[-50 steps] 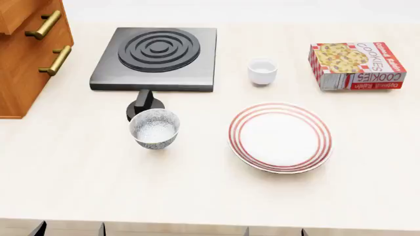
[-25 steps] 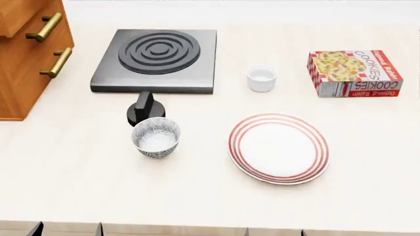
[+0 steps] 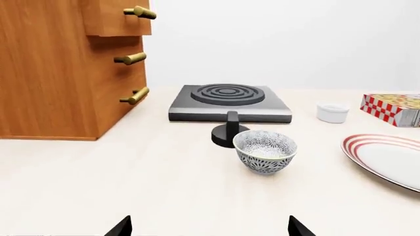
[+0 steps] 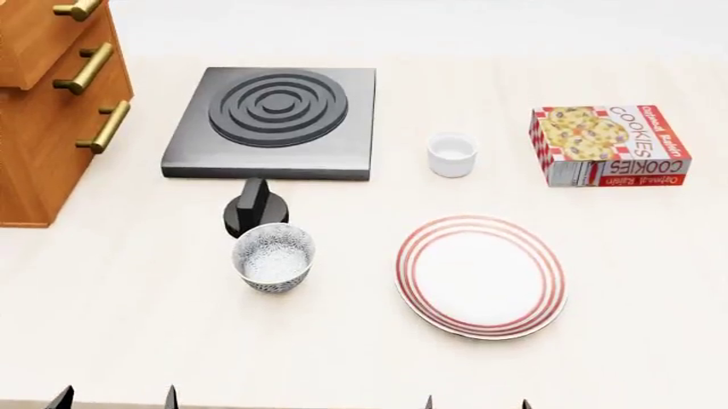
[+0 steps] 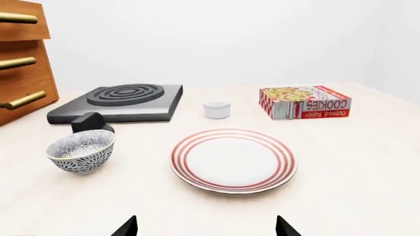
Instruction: Pick the akita bowl on the wooden cabinet and place it on the plate.
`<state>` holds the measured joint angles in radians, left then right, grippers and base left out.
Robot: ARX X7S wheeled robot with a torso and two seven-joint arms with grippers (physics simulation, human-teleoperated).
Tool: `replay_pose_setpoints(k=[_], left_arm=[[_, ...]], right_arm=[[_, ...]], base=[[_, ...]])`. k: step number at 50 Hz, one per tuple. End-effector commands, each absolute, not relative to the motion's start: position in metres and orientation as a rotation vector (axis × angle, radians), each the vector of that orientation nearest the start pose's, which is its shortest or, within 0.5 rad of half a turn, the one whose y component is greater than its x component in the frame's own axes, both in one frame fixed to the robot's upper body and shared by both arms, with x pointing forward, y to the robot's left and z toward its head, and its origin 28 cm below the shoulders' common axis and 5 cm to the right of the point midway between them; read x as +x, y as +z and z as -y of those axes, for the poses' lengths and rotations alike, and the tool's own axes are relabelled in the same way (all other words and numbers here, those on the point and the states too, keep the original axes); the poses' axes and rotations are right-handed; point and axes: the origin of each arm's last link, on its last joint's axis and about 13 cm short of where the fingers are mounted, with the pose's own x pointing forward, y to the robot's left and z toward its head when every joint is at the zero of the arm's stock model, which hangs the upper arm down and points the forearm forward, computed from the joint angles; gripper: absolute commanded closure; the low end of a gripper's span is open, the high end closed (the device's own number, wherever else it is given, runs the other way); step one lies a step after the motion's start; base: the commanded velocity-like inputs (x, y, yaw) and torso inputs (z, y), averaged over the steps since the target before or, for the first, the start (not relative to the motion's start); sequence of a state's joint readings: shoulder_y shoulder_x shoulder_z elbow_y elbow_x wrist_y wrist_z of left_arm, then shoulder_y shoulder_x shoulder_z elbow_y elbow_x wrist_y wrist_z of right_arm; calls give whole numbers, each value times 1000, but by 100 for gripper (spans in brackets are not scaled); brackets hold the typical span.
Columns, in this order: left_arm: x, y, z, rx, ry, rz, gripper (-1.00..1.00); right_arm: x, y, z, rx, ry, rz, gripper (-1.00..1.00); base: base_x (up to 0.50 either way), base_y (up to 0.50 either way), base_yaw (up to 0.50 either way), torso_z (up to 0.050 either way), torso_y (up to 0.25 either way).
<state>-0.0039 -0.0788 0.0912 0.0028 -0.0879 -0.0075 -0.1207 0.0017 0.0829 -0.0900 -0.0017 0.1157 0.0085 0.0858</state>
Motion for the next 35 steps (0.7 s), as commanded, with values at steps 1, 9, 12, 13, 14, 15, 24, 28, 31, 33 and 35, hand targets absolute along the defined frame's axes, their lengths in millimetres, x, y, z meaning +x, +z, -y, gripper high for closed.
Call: replay_pose_setpoints(k=[1,9,12,13,14,15,24,28,31,33,35], left_arm=[[211,13,-206,-12,29,-13,-100],[211,13,-206,-18,44,-8,-100],[210,14,-206,-9,40,4,-100],[210,13,-205,-7,40,5,-100],[209,14,-205,-2,37,8,-100],[209,13,-205,0,37,8,-100],[209,13,-204,16,33,6,-100],[209,12,-204,18,31,7,-100],[210,12,-204,18,31,7,-100],[210,12,-204,20,31,7,-100],[210,12,-204,20,31,7,-100]], right_arm=[[210,12,97,29,6,-22,-100],[210,12,97,23,9,-25,-100],[210,13,97,18,2,-23,-100],[210,13,97,20,3,-23,-100],[210,13,97,11,1,-20,-100],[210,13,97,5,-3,-19,-100],[210,13,97,7,2,-20,-100],[210,13,97,12,2,-20,-100],[210,12,97,12,2,-19,-100],[210,12,97,11,2,-19,-100],[210,12,97,12,2,-19,-100]], base=[[0,0,0,50,8],[0,0,0,47,8],[0,13,0,0,0],[0,94,0,0,0],[0,500,0,0,0],[0,500,0,0,0],[0,500,0,0,0],[0,500,0,0,0],[0,500,0,0,0],[0,500,0,0,0],[0,500,0,0,0]])
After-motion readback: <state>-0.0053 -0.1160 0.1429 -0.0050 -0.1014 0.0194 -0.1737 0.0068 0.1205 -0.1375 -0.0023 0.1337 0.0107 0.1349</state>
